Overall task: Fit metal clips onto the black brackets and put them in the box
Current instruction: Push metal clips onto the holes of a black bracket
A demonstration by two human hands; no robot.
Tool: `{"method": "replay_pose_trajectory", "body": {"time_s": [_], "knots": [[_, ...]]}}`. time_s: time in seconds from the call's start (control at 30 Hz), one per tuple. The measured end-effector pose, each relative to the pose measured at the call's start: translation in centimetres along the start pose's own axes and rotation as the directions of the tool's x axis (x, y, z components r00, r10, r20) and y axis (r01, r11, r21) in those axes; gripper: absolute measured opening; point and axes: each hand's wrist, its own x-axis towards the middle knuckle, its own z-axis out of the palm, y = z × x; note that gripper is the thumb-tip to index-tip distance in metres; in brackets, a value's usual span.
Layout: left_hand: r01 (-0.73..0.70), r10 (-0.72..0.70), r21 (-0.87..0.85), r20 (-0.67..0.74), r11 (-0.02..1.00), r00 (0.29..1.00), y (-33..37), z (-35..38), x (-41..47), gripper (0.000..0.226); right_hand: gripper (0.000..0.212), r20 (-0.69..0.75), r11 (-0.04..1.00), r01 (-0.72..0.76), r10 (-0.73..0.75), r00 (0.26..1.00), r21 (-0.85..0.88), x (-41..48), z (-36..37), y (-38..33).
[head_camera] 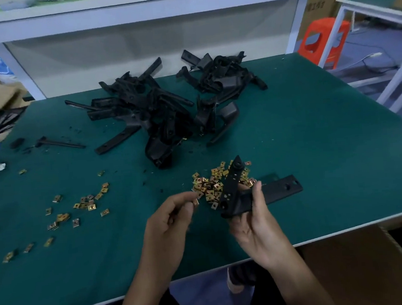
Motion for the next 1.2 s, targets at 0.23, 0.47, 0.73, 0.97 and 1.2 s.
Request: {"method": "replay_pose_trajectory", "body": {"time_s": [0.23, 0.47, 0.73, 0.97, 1.2], "knots": [[0.020, -0.020, -0.007, 0.066, 1.000, 0.998, 1.0, 0.6, -0.6, 0.046, 0.028, 0.053, 0.995, -0.041, 0.046, 0.998, -0.093, -0.3, 0.0, 0.1], [0.105, -0.109, -0.154, -0.013, 0.982, 0.994, 0.8, 1.2, -1.2, 0.014, 0.025, 0.105, 0.990, -0.057, 0.070, 0.992, -0.125, -0.3, -0.1, 0.1], [0.092, -0.104, -0.212, -0.047, 0.973, 0.993, 1.6, 1.0, -1.8, 0.030, 0.042, 0.126, 0.981, -0.079, 0.102, 0.987, -0.175, -0.4, -0.4, 0.2], [0.114, -0.127, -0.169, -0.063, 0.979, 0.990, 1.7, 0.8, -2.4, 0.026, 0.054, 0.144, 0.966, -0.108, 0.145, 0.979, -0.237, -0.4, -0.4, -0.2], [0.136, -0.155, -0.254, -0.055, 0.958, 0.986, 2.0, 0.4, -2.3, 0.019, 0.069, 0.180, 0.961, -0.114, 0.162, 0.970, -0.252, -0.2, -0.5, -0.1]]}}
